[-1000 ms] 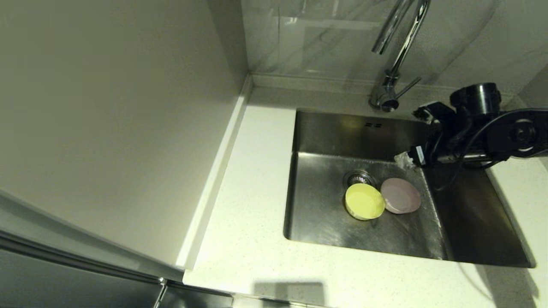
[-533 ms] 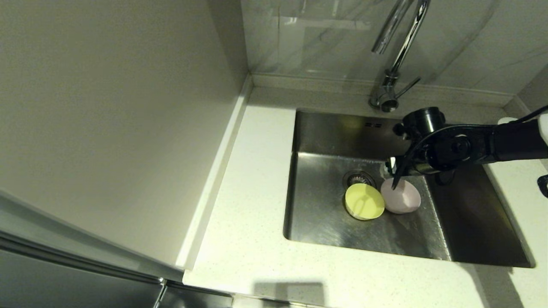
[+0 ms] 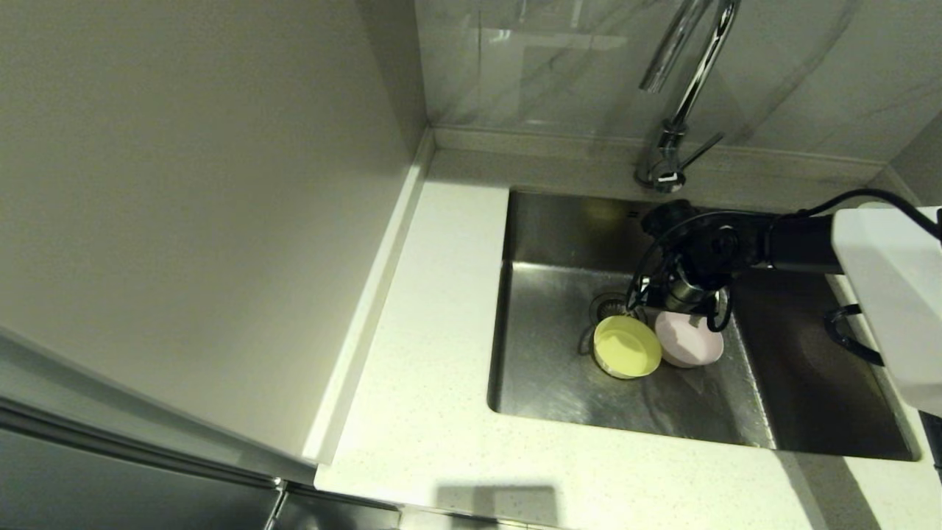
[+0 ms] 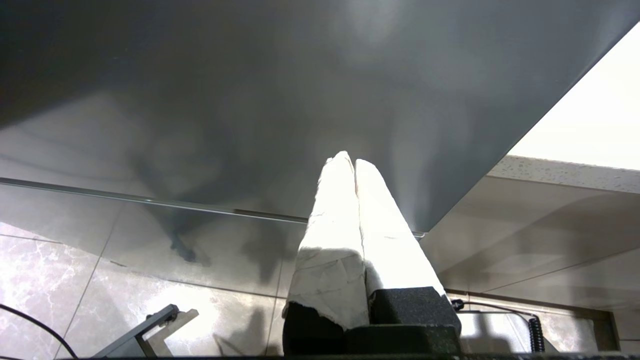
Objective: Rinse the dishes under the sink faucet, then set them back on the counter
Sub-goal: Put a bowl back to the table from the sink
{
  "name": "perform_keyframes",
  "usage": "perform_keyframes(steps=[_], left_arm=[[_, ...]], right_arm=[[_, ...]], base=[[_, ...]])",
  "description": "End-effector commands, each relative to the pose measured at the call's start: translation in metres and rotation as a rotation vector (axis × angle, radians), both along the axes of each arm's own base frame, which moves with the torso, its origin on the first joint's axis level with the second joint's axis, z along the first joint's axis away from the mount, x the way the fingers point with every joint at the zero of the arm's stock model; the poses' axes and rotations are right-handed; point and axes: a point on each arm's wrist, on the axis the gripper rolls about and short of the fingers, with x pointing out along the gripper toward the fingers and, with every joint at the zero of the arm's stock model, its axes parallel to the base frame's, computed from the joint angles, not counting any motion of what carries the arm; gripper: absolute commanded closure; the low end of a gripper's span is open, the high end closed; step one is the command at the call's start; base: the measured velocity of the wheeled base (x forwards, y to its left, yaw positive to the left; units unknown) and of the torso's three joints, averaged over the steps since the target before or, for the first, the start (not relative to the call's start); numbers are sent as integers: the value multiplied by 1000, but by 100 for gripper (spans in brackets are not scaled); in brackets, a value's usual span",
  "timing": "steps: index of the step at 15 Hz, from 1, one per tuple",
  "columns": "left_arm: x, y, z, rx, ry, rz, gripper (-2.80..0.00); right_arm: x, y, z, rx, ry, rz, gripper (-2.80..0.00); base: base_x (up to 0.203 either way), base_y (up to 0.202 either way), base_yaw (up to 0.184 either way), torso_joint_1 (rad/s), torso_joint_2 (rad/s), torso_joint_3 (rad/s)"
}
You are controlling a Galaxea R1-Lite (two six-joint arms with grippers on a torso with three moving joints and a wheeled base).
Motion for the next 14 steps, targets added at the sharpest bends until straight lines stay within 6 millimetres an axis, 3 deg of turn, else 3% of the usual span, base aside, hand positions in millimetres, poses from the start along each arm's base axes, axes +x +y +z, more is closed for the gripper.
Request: perform_keyframes(steps=[1,4,9,14], left_arm=[[0,0,0,0,-2,0,0],[0,0,0,0,-2,0,0],[0,0,0,0,-2,0,0],[0,0,0,0,-2,0,0]], right_arm=[[13,2,-38,-4,59,-23,-280],[27,-2,-51,-18,-16,-64,-280],[39,-11,-48,-8,-127,-80,-280],[44,-25,-68,-47,-95,-134,-280]], base=[[0,0,0,0,0,0],[0,0,0,0,0,0],[0,0,0,0,0,0],[0,0,0,0,0,0]])
